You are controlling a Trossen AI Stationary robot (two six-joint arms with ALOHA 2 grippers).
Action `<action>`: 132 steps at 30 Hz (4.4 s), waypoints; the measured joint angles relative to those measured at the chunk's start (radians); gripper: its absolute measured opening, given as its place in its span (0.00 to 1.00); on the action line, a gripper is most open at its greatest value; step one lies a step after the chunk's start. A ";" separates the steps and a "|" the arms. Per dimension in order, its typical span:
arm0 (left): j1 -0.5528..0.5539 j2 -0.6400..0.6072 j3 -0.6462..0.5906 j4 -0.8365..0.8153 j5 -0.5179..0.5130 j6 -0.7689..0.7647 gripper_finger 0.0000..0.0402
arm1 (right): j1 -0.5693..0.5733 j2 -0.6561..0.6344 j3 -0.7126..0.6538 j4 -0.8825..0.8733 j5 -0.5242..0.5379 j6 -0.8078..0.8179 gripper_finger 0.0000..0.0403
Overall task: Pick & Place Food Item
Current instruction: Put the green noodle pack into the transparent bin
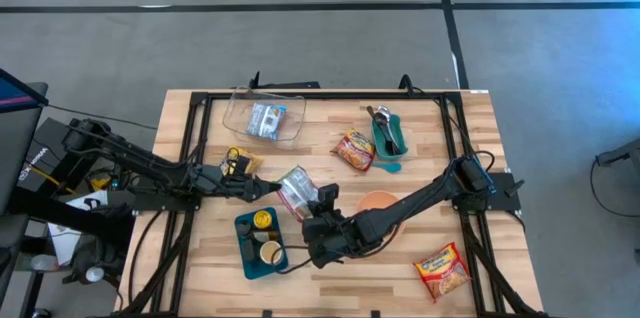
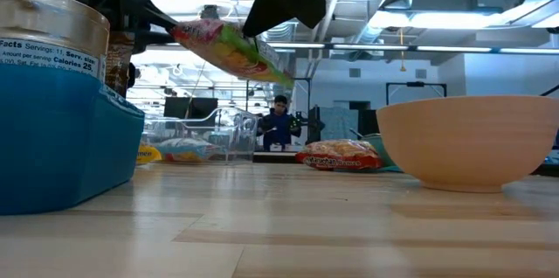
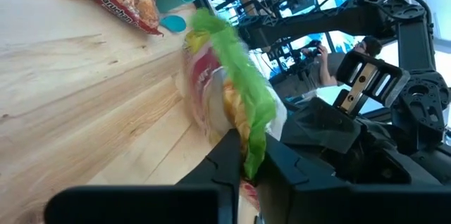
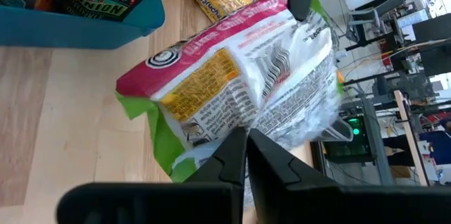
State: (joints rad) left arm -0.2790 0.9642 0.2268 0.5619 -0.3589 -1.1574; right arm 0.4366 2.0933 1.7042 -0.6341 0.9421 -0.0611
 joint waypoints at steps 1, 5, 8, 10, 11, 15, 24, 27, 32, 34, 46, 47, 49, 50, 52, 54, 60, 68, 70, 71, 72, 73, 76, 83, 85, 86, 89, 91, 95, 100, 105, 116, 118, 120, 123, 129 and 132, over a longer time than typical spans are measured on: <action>0.000 0.000 0.000 0.000 0.000 0.000 0.05 | 0.000 0.000 0.000 0.001 0.000 0.001 0.02; 0.000 0.000 0.000 -0.001 0.000 0.000 0.04 | 0.000 0.000 0.000 0.007 0.001 0.001 0.02; 0.000 0.000 0.000 -0.001 -0.001 0.000 0.04 | 0.000 0.000 0.000 0.016 0.002 0.001 0.03; 0.000 0.000 0.000 -0.001 -0.004 0.000 0.04 | 0.000 0.000 0.000 0.017 0.005 0.001 0.06; 0.000 0.000 0.000 -0.001 -0.004 0.000 0.04 | 0.000 0.000 0.000 0.017 0.005 0.001 0.08; 0.000 0.000 0.000 -0.002 -0.010 0.000 0.04 | 0.000 0.000 0.000 0.016 0.005 -0.005 0.17; 0.000 0.000 0.000 0.013 -0.017 0.000 0.04 | 0.022 0.000 0.000 -0.020 0.005 -0.025 0.30; 0.000 0.000 0.000 0.039 -0.030 0.001 0.04 | 0.034 0.000 0.000 -0.040 0.024 -0.010 0.31; 0.000 0.000 0.000 0.095 -0.053 0.092 0.04 | 0.069 0.000 0.000 -0.086 0.082 0.047 0.30; 0.000 0.000 0.000 0.125 -0.068 0.147 0.04 | 0.085 0.000 0.000 -0.107 0.084 0.091 0.29; 0.054 0.000 0.000 0.325 -0.095 0.510 0.04 | 0.161 0.000 0.000 -0.143 0.081 0.394 0.29; 0.067 0.000 0.000 0.331 -0.095 0.537 0.04 | 0.165 0.000 0.000 -0.140 0.079 0.405 0.29; 0.093 0.000 0.000 0.341 -0.096 0.587 0.04 | 0.172 0.000 0.000 -0.137 0.059 0.419 0.29; 0.108 0.000 0.000 0.342 -0.095 0.606 0.04 | 0.174 0.000 0.000 -0.132 0.037 0.419 0.29; 0.136 0.000 0.000 0.341 -0.095 0.636 0.04 | 0.174 0.000 0.000 -0.121 -0.040 0.415 0.28; 0.162 0.000 0.000 0.341 -0.095 0.654 0.04 | 0.169 0.000 0.000 -0.099 -0.142 0.382 0.26; 0.210 0.000 0.000 0.340 -0.094 0.656 0.04 | 0.141 0.000 0.000 -0.002 -0.446 0.194 0.10; 0.222 0.000 0.000 0.337 -0.093 0.656 0.04 | 0.086 0.000 0.000 0.083 -0.745 0.035 0.02; 0.222 0.000 0.000 0.337 -0.093 0.656 0.04 | 0.067 0.000 0.000 0.105 -0.787 0.004 0.01; 0.222 0.000 0.000 0.337 -0.092 0.656 0.04 | 0.058 0.000 0.000 0.110 -0.809 -0.013 0.00; 0.222 0.000 0.000 0.337 -0.092 0.656 0.04 | 0.047 0.000 0.000 0.112 -0.822 -0.024 0.01; 0.222 0.000 0.000 0.337 -0.091 0.656 0.04 | 0.035 0.000 0.000 0.111 -0.835 -0.027 0.01; 0.222 0.000 0.000 0.337 -0.090 0.656 0.04 | -0.007 0.000 0.000 0.089 -0.870 -0.029 0.00; 0.222 0.000 0.000 0.337 -0.090 0.656 0.04 | -0.086 -0.015 -0.077 0.098 -0.890 -0.036 0.00; 0.222 0.000 0.000 0.337 -0.091 0.656 0.04 | -0.093 -0.044 -0.118 0.118 -0.894 -0.036 0.00; 0.222 0.000 0.000 0.337 -0.091 0.656 0.04 | -0.093 -0.061 -0.141 0.132 -0.895 -0.036 0.00; 0.222 0.000 0.000 0.337 -0.095 0.656 0.04 | -0.100 -0.137 -0.243 0.252 -0.897 -0.043 0.00; 0.222 0.000 0.000 0.335 -0.095 0.656 0.04 | -0.102 -0.203 -0.337 0.356 -0.893 -0.042 0.00; 0.233 0.000 0.000 0.337 -0.094 0.656 0.04 | -0.119 -0.350 -0.532 0.539 -0.889 -0.017 0.00; 0.283 0.000 0.000 0.345 -0.094 0.656 0.04 | -0.139 -0.500 -0.716 0.696 -0.856 0.007 0.00; 0.352 0.000 0.000 0.359 -0.094 0.656 0.04 | -0.145 -0.591 -0.812 0.755 -0.826 0.009 0.00; 0.551 -0.018 0.000 0.368 -0.094 0.666 0.04 | -0.145 -0.687 -0.970 0.862 -0.752 -0.017 0.00; 0.585 -0.025 0.000 0.370 -0.095 0.696 0.04 | -0.145 -0.693 -0.990 0.879 -0.750 -0.004 0.00; 0.609 -0.032 0.000 0.372 -0.116 0.714 0.04 | -0.145 -0.696 -1.008 0.892 -0.750 0.014 0.00; 0.636 -0.032 0.000 0.376 -0.168 0.733 0.04 | -0.145 -0.695 -1.025 0.900 -0.750 0.017 0.00; 0.674 -0.032 0.000 0.320 -0.176 0.868 0.04 | -0.145 -0.684 -1.024 0.910 -0.750 0.035 0.00; 0.681 -0.032 0.000 0.285 -0.175 0.914 0.04 | -0.144 -0.684 -1.024 0.908 -0.750 0.035 0.00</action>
State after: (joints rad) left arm 0.4017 0.9325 0.2268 0.8472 -0.5341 -0.2433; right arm 0.2924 1.4090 0.6804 0.2743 0.1921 -0.0260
